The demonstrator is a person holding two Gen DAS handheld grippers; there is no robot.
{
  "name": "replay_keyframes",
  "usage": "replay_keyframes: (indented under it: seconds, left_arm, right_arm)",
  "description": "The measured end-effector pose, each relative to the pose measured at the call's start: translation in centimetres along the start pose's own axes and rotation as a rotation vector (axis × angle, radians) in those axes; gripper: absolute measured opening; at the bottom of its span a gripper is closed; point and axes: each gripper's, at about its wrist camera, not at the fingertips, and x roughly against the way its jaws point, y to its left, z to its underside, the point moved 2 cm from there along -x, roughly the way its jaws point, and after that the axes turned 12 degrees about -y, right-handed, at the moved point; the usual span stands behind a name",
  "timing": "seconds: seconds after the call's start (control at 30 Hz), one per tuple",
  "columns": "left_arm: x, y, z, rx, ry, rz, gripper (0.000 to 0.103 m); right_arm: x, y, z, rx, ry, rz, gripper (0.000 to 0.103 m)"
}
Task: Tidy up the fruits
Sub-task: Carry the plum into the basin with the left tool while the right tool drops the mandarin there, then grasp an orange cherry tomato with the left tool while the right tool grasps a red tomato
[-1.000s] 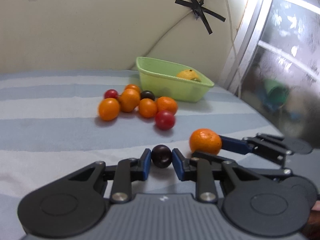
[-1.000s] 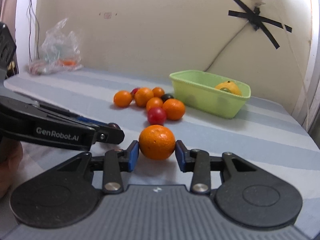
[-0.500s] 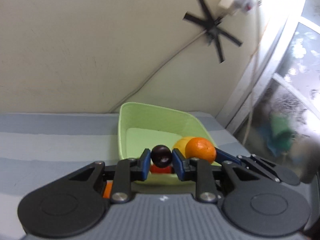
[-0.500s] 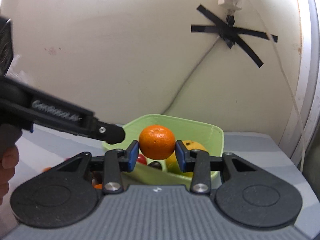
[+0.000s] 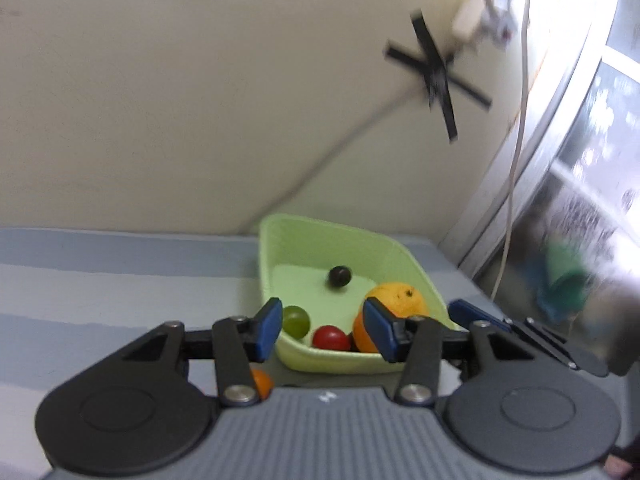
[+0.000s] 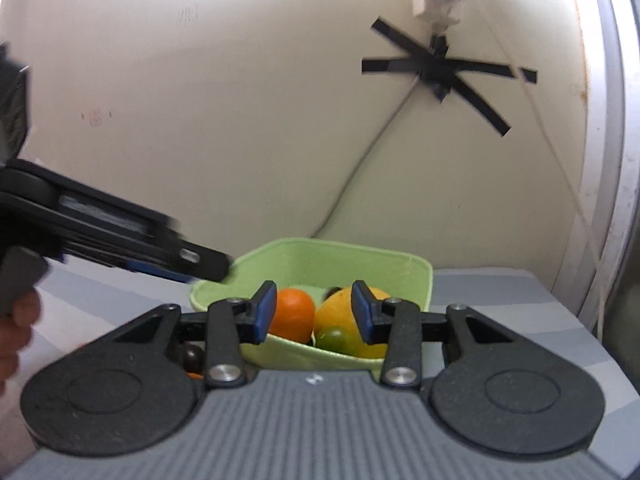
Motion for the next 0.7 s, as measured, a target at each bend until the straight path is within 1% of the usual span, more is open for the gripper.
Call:
replay_keyframes:
  seconds: [0.07,0.13,0.27,0.33,0.4,0.5,0.6,0.7]
  left_arm:
    - [2.4,0.8,0.1,0.022,-0.028,-0.014,0.046]
    - [4.7,1.6,0.8,0.031,-0.048,-0.039,0.046]
    - [7.3,3.1,3.1,0.028,-0.045,-0.101,0.046]
    - [7.7,3.8,4.2,0.030,-0.024,-0.125,0.046]
    - [8.0,4.3,4.8,0.028,-0.003,-0.133,0.046]
    - [7.2,4.1,5.5,-0.009,0.020,-0.152,0.046]
    - [6.7,3.5,6.4,-0.063,0.025,-0.162,0.050]
    - [6.2,3.0,7.2,-0.108,0.040,-0.167,0.051]
  right_arm:
    - [0.9,0.2,-0.5,-0.017,-0.006,-0.014,0.043]
    - [1.9,0.7,-0.9,-0.032,-0.009,-0.043,0.042]
    - [3.2,2.2,-0.4,-0.058,0.034,-0.132,0.040]
    - [3.4,3.2,0.4,-0.068,0.079,-0.178,0.038]
    - [3.6,4.5,1.3,-0.056,0.118,-0.216,0.038]
    - [3.4,6.3,2.5,-0.029,0.165,-0.260,0.038]
    - [2.9,7.2,3.3,-0.006,0.198,-0.274,0.039]
    - [2.0,7.5,3.8,0.002,0.231,-0.268,0.039]
